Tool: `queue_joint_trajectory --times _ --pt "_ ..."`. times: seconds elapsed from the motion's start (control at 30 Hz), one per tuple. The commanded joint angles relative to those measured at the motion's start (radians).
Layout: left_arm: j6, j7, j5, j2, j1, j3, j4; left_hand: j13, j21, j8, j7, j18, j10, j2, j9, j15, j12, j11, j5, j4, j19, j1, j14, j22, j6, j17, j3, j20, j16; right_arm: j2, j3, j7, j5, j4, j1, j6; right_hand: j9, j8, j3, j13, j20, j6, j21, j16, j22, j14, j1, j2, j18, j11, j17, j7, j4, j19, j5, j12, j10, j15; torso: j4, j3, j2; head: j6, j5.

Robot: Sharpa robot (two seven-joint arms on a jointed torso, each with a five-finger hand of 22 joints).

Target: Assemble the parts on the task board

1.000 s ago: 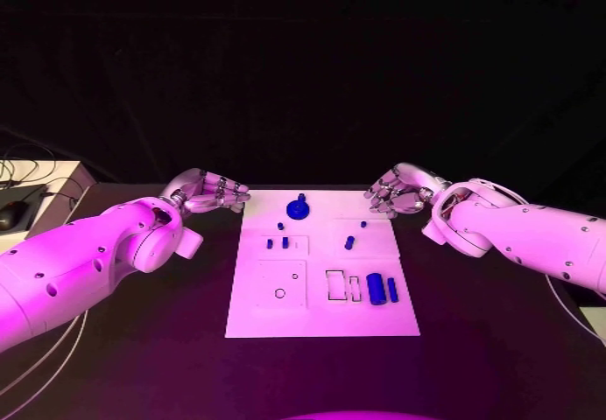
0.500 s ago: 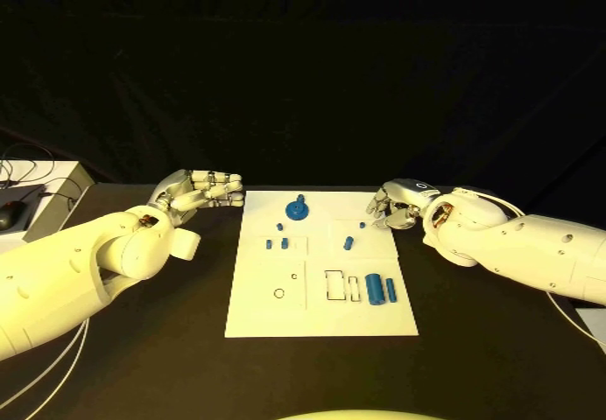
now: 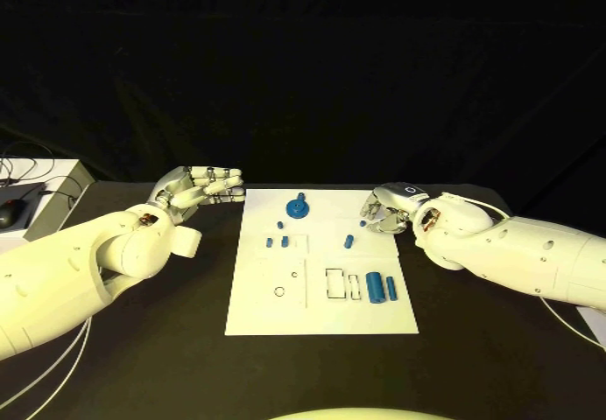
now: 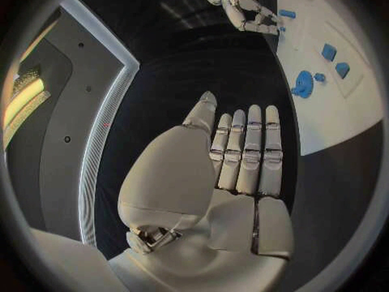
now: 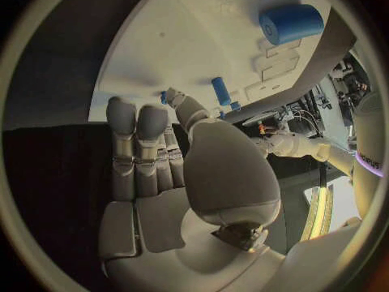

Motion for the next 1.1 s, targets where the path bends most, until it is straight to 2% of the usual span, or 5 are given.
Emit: queue_joint_trajectory --times 0.03,0.43,0.67,0.8,1.1 --pt "0.002 0.018 0.012 0.001 0.000 0.001 0.003 0.001 0.006 0.001 0.010 -0.016 -0.007 0.006 0.000 -0.001 -0.003 0.003 -0.002 0.000 0.010 0.000 -0.008 -0.019 -0.002 0.002 -0.007 -0.002 -0.001 0.009 -0.001 -0.010 -0.024 -0.009 -0.003 -0.001 0.000 -0.002 0.001 -0.001 0.006 -0.006 -0.005 0.008 0.017 -0.008 0.001 -0.006 0.022 0.001 -0.006 0.003 0.009 0.006 -0.001 -0.003 -0.011 0.000 0.0001 0.0005 0.000 -0.003 -0.002" --pt "-0.003 0.009 0.010 -0.001 -0.001 0.001 0.002 0.001 0.008 0.000 0.012 -0.017 -0.010 0.006 0.000 0.000 -0.003 0.004 -0.002 -0.001 0.015 -0.001 -0.012 -0.046 -0.003 0.002 -0.008 -0.002 0.002 0.043 -0.003 -0.012 -0.021 -0.044 -0.009 0.001 0.000 -0.002 0.012 -0.001 0.009 -0.002 -0.043 0.022 0.063 -0.013 0.003 -0.006 0.026 0.005 -0.024 0.004 0.023 0.015 0.006 -0.003 -0.029 0.003 0.0000 0.0013 0.001 -0.007 -0.001" --pt "-0.007 -0.001 0.009 -0.002 -0.001 0.001 0.001 0.001 0.008 0.000 0.014 -0.017 -0.013 0.007 0.000 0.001 -0.003 0.005 -0.002 -0.001 0.016 -0.001 -0.014 -0.051 0.000 0.001 -0.008 -0.002 0.002 0.058 -0.004 -0.002 -0.007 -0.055 -0.011 0.013 0.000 -0.003 0.045 -0.002 0.011 -0.011 -0.062 0.032 0.094 -0.014 -0.007 0.013 0.027 0.008 -0.028 0.006 0.041 0.025 -0.008 -0.003 -0.038 0.005 -0.0006 0.0015 0.000 -0.011 -0.001" --pt "-0.037 -0.018 0.010 -0.003 -0.001 0.001 0.000 0.001 0.009 0.001 0.021 -0.016 -0.037 0.009 0.000 0.003 -0.002 0.012 -0.001 -0.003 0.017 0.003 -0.016 -0.056 -0.009 0.000 -0.002 -0.002 0.005 0.062 -0.004 -0.002 -0.003 -0.056 -0.013 0.026 0.001 -0.002 0.075 -0.002 0.010 -0.002 -0.061 0.039 0.116 -0.014 -0.011 0.008 0.026 0.004 -0.028 0.003 0.050 0.031 -0.007 -0.003 -0.027 0.003 -0.0010 0.0015 0.001 -0.011 0.000" --pt "-0.049 -0.031 0.013 -0.008 -0.001 0.001 -0.001 0.001 0.010 0.001 0.020 -0.017 -0.066 0.006 0.000 0.003 0.001 0.019 -0.002 -0.009 0.020 0.004 -0.016 -0.062 -0.009 -0.005 0.002 -0.004 0.014 0.061 -0.005 -0.012 -0.012 -0.052 -0.014 0.052 0.006 -0.001 0.112 -0.001 -0.002 0.049 -0.010 0.066 0.190 -0.015 -0.002 0.040 0.009 -0.014 -0.017 -0.015 0.044 0.048 -0.021 -0.003 0.023 -0.008 -0.0005 0.0014 0.000 -0.019 0.004"
